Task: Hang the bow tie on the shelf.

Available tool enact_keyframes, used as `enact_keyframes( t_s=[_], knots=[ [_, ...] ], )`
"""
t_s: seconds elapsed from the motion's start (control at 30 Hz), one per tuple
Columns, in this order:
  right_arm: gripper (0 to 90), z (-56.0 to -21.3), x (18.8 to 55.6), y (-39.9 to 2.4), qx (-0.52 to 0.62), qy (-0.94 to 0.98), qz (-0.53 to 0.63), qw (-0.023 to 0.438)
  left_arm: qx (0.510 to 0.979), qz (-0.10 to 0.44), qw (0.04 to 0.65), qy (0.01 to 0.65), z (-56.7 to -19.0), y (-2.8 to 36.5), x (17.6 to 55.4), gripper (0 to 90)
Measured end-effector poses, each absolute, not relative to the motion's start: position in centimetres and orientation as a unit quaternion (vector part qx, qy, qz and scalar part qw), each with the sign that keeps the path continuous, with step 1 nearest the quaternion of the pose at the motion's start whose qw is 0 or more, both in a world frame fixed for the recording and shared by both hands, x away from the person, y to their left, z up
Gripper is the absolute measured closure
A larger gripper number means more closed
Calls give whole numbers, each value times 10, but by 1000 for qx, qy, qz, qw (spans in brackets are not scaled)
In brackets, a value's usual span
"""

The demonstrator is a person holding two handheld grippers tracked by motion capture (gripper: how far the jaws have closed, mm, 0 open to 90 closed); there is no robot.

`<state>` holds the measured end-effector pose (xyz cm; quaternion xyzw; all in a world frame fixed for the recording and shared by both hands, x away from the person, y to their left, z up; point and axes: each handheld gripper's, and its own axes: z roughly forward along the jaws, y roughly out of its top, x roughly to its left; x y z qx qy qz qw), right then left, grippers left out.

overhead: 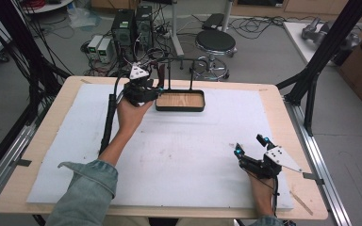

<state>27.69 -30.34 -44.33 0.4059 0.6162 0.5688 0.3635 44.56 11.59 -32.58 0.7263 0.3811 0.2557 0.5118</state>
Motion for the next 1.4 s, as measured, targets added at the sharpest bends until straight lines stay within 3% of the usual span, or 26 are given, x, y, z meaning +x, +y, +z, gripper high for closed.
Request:
enact_keyframes(
  t_s=[0.67, 0.87, 1.4],
  knots=[
    [114, -443, 277, -303, 407, 616, 566, 366, 703, 266, 569, 333, -307, 182, 381, 381],
    [114, -443, 277, -303, 408, 615, 567, 366, 701, 264, 570, 337, -312, 206, 363, 322],
    [114, -443, 277, -303, 412, 614, 564, 367, 681, 293, 560, 369, -338, 271, 312, 266]
  ],
)
